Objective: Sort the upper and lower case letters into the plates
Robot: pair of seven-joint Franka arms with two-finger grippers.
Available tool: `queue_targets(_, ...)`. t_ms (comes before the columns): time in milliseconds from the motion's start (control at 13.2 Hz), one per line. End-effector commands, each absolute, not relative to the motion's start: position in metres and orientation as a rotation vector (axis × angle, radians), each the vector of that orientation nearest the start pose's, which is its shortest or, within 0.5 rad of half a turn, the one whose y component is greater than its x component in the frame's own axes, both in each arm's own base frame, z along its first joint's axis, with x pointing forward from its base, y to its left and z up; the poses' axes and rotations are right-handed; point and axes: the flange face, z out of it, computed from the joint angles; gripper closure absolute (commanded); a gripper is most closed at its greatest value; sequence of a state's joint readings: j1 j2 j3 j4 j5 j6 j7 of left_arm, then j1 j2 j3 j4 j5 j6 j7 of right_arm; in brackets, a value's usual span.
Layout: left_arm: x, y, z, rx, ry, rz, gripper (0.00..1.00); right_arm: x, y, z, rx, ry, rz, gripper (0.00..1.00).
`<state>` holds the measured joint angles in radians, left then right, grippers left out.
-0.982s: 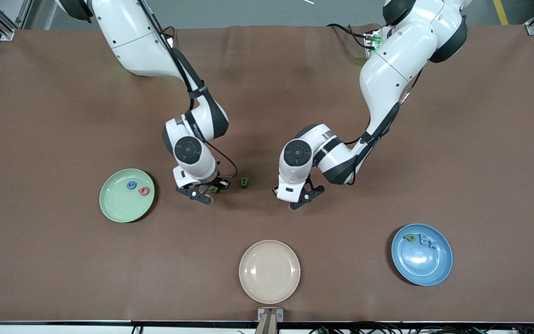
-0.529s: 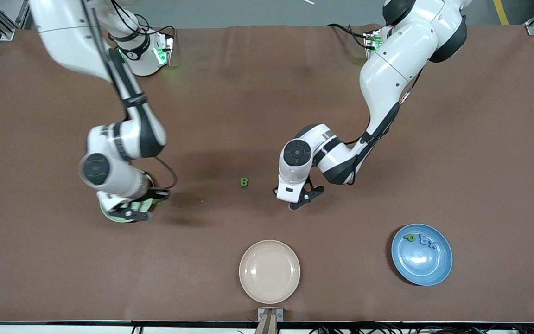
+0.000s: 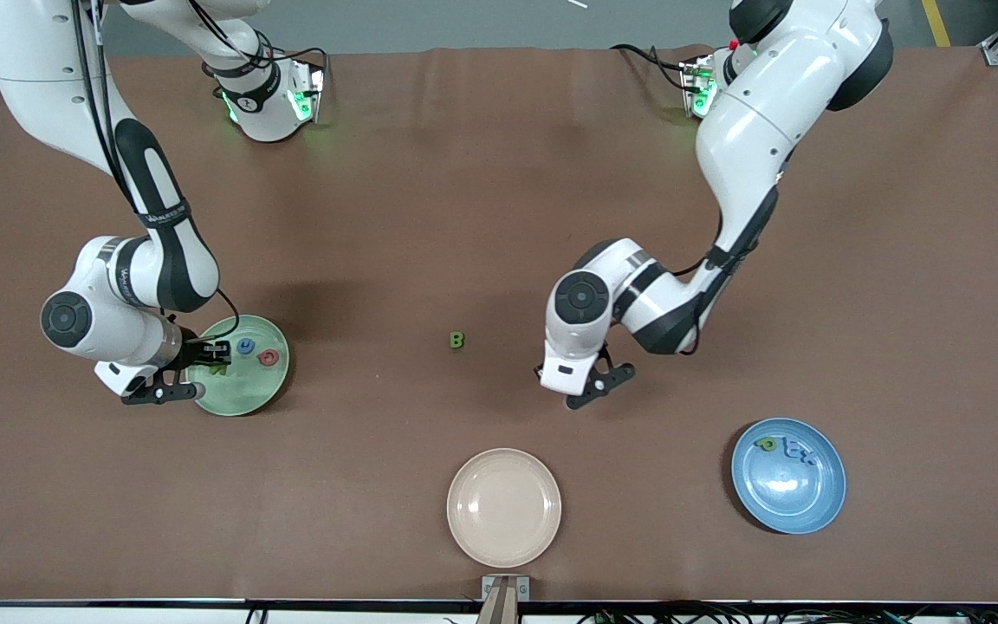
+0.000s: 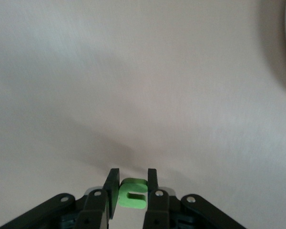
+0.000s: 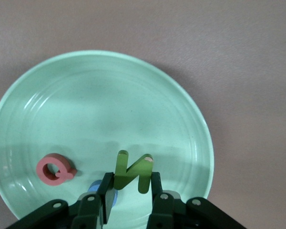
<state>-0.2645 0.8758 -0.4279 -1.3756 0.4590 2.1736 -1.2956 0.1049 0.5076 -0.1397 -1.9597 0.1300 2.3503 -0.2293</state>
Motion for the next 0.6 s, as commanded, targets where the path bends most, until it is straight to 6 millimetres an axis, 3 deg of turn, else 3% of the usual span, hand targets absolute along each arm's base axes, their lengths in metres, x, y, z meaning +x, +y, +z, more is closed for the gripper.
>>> queue_targets(0, 0.641, -0.356, 0.246, -3.031, -0.665, -0.122, 1.0, 0.604, -0.009, 0.22, -3.082, -0.208, 0.138, 0.0)
queue_targets(151, 0.662, -0.318, 0.25, -3.042, -0.593, -0.126, 1.0, 0.61, 0.005, 0.231, -3.078, -0.152, 0.116, 0.0)
queue_targets(227, 0.673, -0.296, 0.254, -3.046, -0.552, -0.132, 1.0, 0.612, 0.027, 0.234, -3.083, -0.075, 0.113, 0.0)
queue_targets(529, 0.707, -0.203, 0.257, -3.05, -0.317, -0.137, 1.0, 0.602, 0.171, 0.245, -3.088, 0.267, 0.078, 0.0)
